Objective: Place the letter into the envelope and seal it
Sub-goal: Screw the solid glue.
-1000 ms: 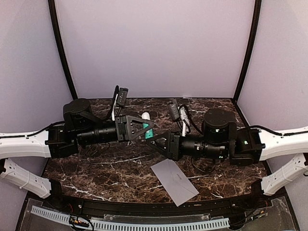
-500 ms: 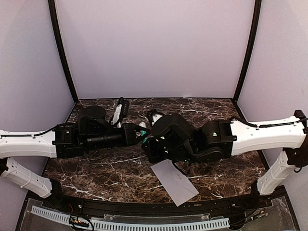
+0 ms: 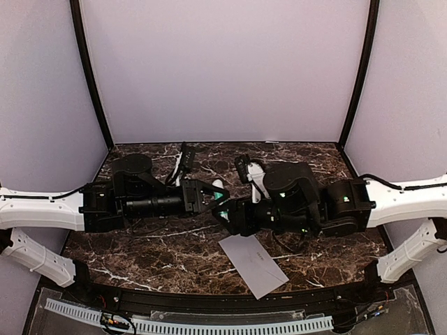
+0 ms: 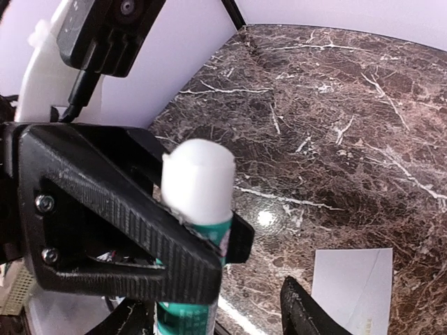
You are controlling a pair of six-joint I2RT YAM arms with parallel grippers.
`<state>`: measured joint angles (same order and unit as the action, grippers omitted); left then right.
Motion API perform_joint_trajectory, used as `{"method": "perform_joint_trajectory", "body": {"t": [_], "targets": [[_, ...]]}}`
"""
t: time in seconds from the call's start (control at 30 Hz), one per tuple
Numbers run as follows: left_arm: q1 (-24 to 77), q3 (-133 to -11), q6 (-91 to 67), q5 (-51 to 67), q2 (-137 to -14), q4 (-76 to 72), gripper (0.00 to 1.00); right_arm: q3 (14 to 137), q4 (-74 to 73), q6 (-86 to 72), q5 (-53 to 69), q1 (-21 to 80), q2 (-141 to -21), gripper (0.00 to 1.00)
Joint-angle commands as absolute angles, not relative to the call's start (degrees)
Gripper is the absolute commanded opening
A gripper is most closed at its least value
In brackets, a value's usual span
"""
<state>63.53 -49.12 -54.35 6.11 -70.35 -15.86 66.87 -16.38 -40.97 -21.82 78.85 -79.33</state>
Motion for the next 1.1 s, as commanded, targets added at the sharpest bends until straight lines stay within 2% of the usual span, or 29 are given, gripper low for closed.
{"method": "perform_joint_trajectory", "body": {"t": [0.0,0.17,0.27,0.43,0.67,0.87,1.07], "targets": [[62.3,-49.9,-54.6,11.7,-68.4,-21.0,0.00,60.0,-3.9,-39.7,-11.1,76.6,-72.8,0.62],[61.4,-50.1,-51.9,13.6,-66.4,-21.1,0.00,52.2,9.1,-39.9,2.8,72.8,-66.5,0.74],[60.8,-48.8,-51.6,15.7,-64.9,-24.1,0.00,48.9,16.7,-41.0,11.1,70.6,-64.1,0.78],[60.7,-48.3,-49.7,24.5,-64.6,-32.8,0.00,46.2,25.1,-43.1,16.6,68.8,-62.3,0.79],[60.7,-48.4,-49.8,31.4,-65.7,-41.1,0.00,47.3,32.6,-44.5,24.1,69.1,-66.2,0.63],[60.7,-48.4,-49.8,32.2,-65.5,-42.3,0.00,49.9,34.1,-44.1,26.5,69.9,-69.5,0.59],[60.7,-47.9,-50.1,31.9,-65.3,-42.9,0.00,50.4,34.9,-44.1,26.9,70.8,-69.8,0.48]]}}
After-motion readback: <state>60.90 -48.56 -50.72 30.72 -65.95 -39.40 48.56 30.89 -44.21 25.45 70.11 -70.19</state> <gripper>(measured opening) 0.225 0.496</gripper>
